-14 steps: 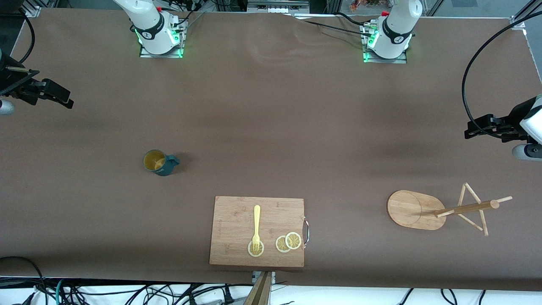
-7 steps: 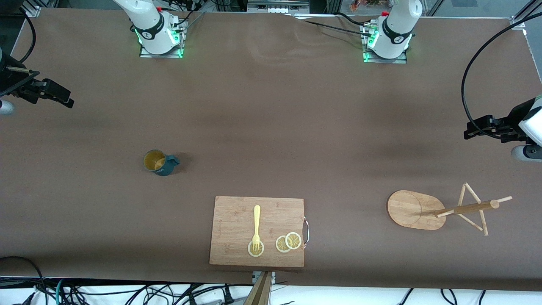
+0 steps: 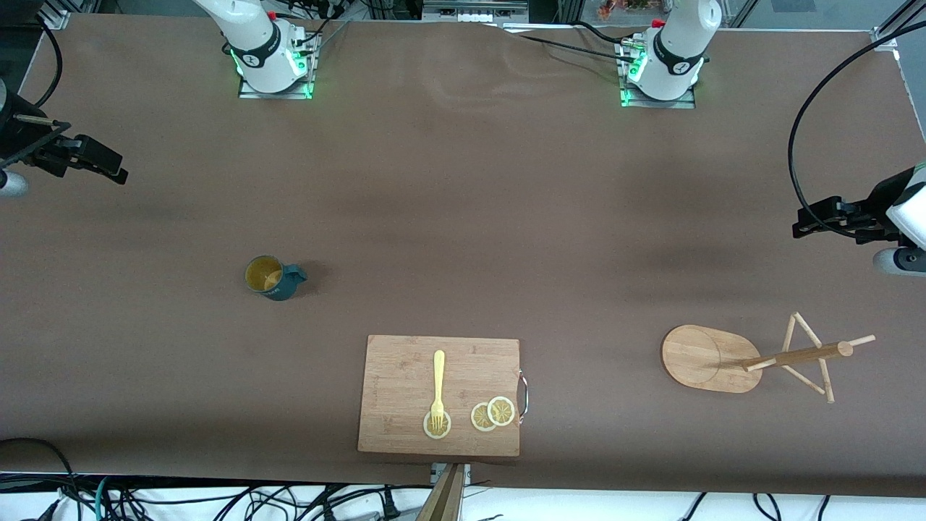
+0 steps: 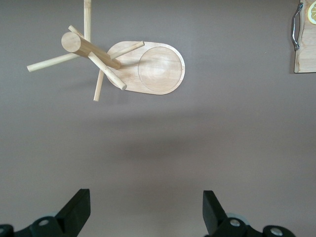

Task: Pass cup and hang on rack
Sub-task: 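Reach the right gripper down to the teal mug rim and grasp it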

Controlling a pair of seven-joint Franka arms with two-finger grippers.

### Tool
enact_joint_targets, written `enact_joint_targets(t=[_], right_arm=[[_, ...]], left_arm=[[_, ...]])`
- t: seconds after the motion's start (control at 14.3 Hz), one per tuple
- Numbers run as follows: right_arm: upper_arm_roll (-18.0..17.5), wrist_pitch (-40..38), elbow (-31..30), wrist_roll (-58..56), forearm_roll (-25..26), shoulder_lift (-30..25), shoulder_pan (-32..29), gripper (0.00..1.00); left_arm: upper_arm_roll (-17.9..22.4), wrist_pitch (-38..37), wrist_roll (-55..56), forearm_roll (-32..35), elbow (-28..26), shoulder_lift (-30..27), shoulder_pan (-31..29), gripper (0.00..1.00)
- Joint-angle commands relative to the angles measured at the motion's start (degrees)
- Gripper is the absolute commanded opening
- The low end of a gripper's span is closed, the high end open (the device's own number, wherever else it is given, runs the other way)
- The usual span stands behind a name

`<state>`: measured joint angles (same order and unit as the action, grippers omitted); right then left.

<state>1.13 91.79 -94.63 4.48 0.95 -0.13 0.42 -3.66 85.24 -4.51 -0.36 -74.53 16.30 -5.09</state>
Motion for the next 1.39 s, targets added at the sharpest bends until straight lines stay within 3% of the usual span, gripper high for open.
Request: enact_joint_targets(t=[0.0, 0.21, 0.35, 0.7, 0.84, 1.32], right_arm=[[-0.07, 1.37, -0.47, -0.96, 1.24, 2.14, 1.42, 1.0], [-0.07, 7.5, -1.26, -5.61, 3.96, 7.23, 5.8, 1.0], [-0.16, 16.01, -4.31, -5.44, 3.88, 10.58, 6.7, 1.0], [0.19, 49.57, -26.71, -5.09, 3.53, 11.38, 7.49, 1.0], [0.19, 58.56, -31.39, -4.39, 3.44, 12.95, 7.49, 0.98], [0.28, 64.64, -31.76, -5.35, 3.44, 18.41, 7.4, 0.77]], left_arm=[[-0.03, -0.69, 0.3, -0.44, 2.11, 0.93, 0.26, 1.0], [-0.03, -0.6, 0.3, -0.44, 2.28, 1.01, 0.26, 1.0], [-0.03, -0.6, 0.3, -0.44, 2.72, 1.19, 0.26, 1.0], [-0.12, -0.6, 0.3, -0.44, 3.34, 1.54, 0.26, 1.0], [-0.12, -0.6, 0.3, -0.44, 3.34, 1.54, 0.26, 1.0], [-0.03, -0.6, 0.3, -0.44, 3.78, 1.81, 0.26, 1.0]])
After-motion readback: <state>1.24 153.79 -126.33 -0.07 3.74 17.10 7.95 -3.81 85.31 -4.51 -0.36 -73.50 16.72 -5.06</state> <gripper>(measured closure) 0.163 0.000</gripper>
